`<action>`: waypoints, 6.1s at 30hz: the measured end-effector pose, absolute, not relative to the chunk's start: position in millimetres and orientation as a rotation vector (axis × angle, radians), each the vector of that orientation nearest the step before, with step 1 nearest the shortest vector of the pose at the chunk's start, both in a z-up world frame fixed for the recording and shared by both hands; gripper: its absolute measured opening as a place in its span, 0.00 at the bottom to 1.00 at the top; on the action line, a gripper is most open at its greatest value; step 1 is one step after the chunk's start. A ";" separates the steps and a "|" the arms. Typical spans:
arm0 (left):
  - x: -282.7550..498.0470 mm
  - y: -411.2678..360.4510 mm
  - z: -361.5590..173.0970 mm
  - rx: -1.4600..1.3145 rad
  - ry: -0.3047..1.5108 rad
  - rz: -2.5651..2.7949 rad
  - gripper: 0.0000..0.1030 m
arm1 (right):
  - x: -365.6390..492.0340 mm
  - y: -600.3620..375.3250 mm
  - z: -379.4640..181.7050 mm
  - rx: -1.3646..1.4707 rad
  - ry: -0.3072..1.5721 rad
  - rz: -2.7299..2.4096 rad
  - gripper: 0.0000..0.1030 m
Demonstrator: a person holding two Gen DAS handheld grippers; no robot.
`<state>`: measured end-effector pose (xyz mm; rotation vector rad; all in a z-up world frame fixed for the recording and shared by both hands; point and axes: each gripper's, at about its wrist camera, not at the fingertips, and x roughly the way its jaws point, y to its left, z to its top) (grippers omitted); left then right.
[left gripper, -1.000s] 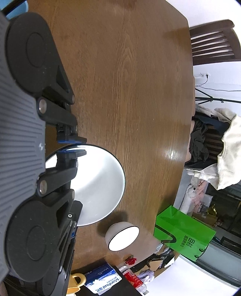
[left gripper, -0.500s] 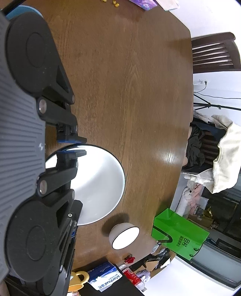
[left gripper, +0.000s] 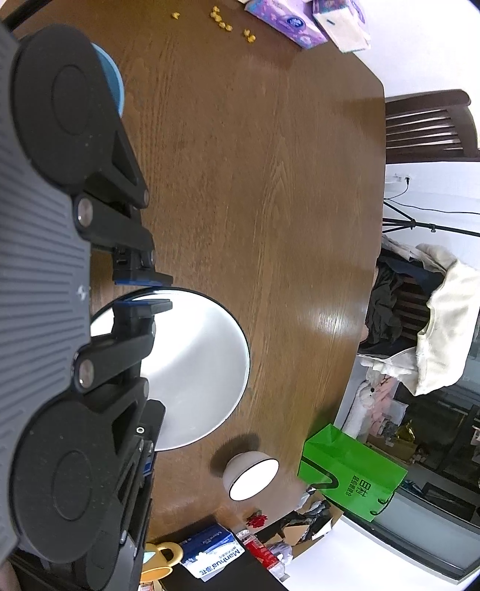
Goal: Organize plates and bowls
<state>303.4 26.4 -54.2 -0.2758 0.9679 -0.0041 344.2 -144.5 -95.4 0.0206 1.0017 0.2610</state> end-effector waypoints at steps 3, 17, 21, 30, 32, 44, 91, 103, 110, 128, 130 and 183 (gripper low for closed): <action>296.3 30.7 -52.4 -0.275 0.963 0.001 0.07 | 337.5 -140.6 -93.6 0.018 0.998 0.269 0.09; 259.0 54.8 -49.1 -0.281 0.957 0.026 0.07 | 305.4 -114.5 -88.7 0.001 0.996 0.303 0.09; 249.4 62.1 -48.3 -0.284 0.954 0.034 0.07 | 297.5 -106.7 -89.1 -0.004 0.997 0.311 0.09; 230.8 78.0 -46.0 -0.291 0.947 0.048 0.07 | 280.8 -89.3 -87.8 -0.012 0.994 0.330 0.09; 227.4 81.5 -45.3 -0.294 0.945 0.048 0.07 | 277.2 -85.7 -86.8 -0.016 0.993 0.332 0.09; 210.3 102.0 -45.2 -0.303 0.938 0.037 0.07 | 257.9 -64.2 -84.0 -0.036 0.988 0.325 0.09; 172.2 166.5 -83.2 -0.358 1.008 0.110 0.07 | 229.7 4.2 -115.9 -0.103 1.087 0.399 0.09; 181.0 177.2 -104.3 -0.373 1.063 0.165 0.07 | 244.4 20.4 -136.5 -0.142 1.144 0.452 0.09; 189.4 176.9 -115.5 -0.360 1.101 0.172 0.07 | 254.1 25.0 -150.9 -0.156 1.174 0.460 0.10; 201.8 176.5 -122.0 -0.306 1.179 0.183 0.08 | 259.8 44.7 -160.6 -0.272 1.196 0.492 0.11; 202.0 176.6 -122.1 -0.305 1.185 0.181 0.08 | 260.4 46.5 -160.6 -0.289 1.204 0.495 0.11; 162.9 177.1 -70.7 -0.365 0.955 0.073 1.00 | 245.3 -57.1 -97.0 -0.075 1.025 0.386 0.84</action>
